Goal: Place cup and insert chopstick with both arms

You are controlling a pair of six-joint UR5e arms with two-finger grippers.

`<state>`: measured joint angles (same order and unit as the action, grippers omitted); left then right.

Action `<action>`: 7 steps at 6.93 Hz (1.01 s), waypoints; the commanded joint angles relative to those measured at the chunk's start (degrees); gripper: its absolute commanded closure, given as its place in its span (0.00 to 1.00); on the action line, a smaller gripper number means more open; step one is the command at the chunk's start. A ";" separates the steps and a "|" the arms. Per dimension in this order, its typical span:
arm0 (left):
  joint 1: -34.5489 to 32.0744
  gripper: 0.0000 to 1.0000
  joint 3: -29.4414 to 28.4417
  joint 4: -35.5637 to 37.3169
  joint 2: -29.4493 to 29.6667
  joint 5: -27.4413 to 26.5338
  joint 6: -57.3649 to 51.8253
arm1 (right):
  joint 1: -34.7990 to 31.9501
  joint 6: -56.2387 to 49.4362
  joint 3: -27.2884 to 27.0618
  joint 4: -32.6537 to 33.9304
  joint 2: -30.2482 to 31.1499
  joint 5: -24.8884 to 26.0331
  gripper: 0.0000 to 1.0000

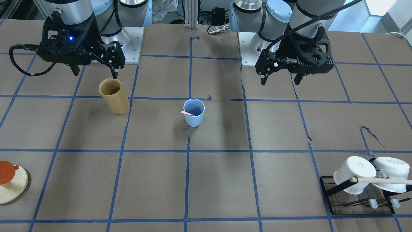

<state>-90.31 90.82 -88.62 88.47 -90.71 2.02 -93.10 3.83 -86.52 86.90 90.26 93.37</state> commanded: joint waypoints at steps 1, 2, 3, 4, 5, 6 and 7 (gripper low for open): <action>-0.04 0.00 -0.03 0.02 0.04 0.00 -0.08 | 1.34 -1.98 -0.23 -4.78 1.66 -1.52 0.00; -0.04 0.00 -0.03 0.02 0.04 0.00 -0.08 | 2.65 -4.68 -0.23 -4.99 1.76 -1.53 0.00; -0.04 0.00 0.06 0.02 0.04 0.09 -0.08 | 3.71 -6.45 -0.23 -5.25 2.55 -0.74 0.00; -0.04 0.00 0.06 0.02 0.04 0.09 -0.08 | 4.33 -6.12 -1.28 -6.38 3.60 -1.34 0.01; -0.04 0.00 0.15 0.02 -0.05 0.09 -0.08 | 4.42 -6.03 -2.85 -5.87 4.31 -1.35 0.01; -0.04 0.00 0.23 0.02 -0.14 0.09 -0.08 | 4.60 -7.07 -2.95 -6.30 4.31 -1.44 0.01; -0.04 0.00 0.32 0.02 -0.14 0.09 -0.08 | 4.68 -9.61 -2.96 -5.87 4.31 -1.35 0.00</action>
<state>-90.35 91.04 -88.59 88.38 -90.62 1.93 -88.58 -3.52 -89.26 80.83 94.46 92.00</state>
